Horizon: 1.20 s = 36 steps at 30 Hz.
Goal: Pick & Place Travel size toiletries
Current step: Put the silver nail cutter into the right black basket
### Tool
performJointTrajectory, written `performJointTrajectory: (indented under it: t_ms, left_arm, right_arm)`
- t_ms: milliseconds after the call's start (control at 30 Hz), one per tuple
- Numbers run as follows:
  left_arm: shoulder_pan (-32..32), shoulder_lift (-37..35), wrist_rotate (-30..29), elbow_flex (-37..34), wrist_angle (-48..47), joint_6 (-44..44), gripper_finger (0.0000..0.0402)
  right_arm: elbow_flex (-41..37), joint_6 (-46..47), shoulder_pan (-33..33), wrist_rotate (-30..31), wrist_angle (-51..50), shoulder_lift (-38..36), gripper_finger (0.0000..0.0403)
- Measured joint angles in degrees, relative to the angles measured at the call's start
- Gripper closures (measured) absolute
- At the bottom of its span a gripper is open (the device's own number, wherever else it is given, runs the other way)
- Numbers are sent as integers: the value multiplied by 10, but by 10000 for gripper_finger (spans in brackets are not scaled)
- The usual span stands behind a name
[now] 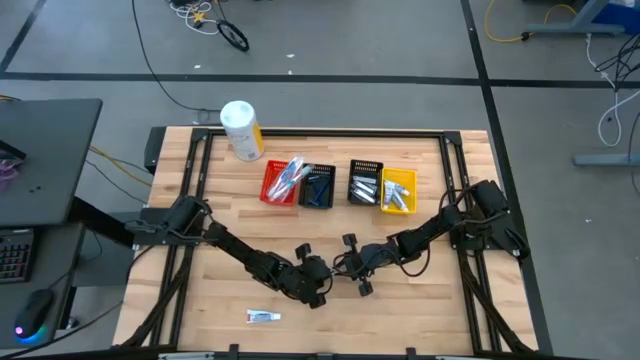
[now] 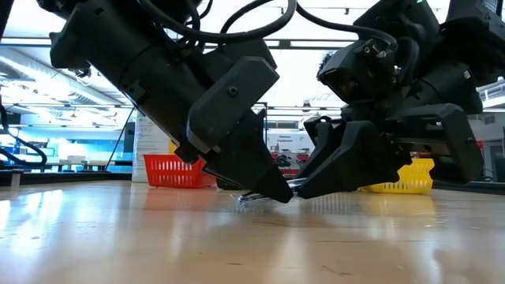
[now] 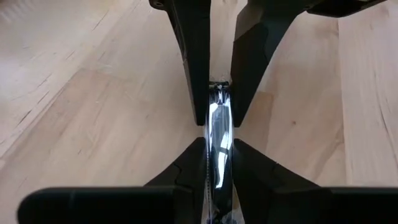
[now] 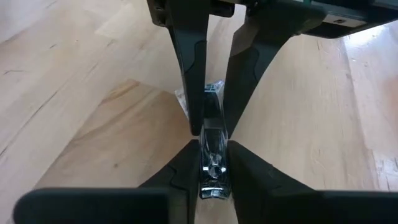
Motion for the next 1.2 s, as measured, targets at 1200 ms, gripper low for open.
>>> performJointTrajectory:
  t_ms: [1200]
  left_arm:
    - [0, -95, -125, 2, -19, 104, 223]
  right_arm:
    - [0, 91, 22, 318, -449, -248, 332]
